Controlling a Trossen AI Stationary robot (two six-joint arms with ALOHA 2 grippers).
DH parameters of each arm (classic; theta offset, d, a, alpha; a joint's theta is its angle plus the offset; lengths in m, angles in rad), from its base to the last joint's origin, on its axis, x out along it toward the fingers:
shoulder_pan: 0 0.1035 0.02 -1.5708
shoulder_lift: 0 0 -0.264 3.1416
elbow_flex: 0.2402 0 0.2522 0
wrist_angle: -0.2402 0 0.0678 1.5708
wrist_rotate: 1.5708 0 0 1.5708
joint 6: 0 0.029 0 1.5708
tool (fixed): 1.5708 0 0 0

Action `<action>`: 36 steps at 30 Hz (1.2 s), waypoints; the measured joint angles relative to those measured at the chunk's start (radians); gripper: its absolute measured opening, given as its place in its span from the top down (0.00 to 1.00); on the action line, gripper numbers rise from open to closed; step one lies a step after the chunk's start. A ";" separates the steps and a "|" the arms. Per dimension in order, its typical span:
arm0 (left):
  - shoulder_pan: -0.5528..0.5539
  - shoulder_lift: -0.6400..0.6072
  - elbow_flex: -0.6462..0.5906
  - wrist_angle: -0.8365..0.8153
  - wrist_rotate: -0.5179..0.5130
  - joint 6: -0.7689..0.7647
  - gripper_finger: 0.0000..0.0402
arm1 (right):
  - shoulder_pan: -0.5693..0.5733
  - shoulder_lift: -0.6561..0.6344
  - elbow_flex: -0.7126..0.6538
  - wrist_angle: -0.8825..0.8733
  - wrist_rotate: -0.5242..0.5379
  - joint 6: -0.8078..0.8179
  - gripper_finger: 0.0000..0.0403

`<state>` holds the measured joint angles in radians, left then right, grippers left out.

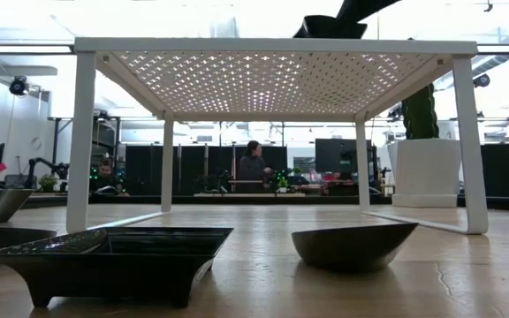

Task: Pick & Place Mini shaped plates
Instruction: Stack the distorted square plate on the other distorted square plate on the shelf

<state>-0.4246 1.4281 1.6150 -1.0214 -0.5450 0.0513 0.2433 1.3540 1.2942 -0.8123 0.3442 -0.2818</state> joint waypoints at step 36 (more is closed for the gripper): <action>-0.009 0.000 -0.001 -0.007 -0.004 -0.028 0.57 | 0.014 -0.011 -0.091 0.068 0.000 0.069 0.74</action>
<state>-0.4332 1.4281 1.6138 -1.0287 -0.5488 0.0236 0.2569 1.3434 1.2028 -0.7445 0.3447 -0.2125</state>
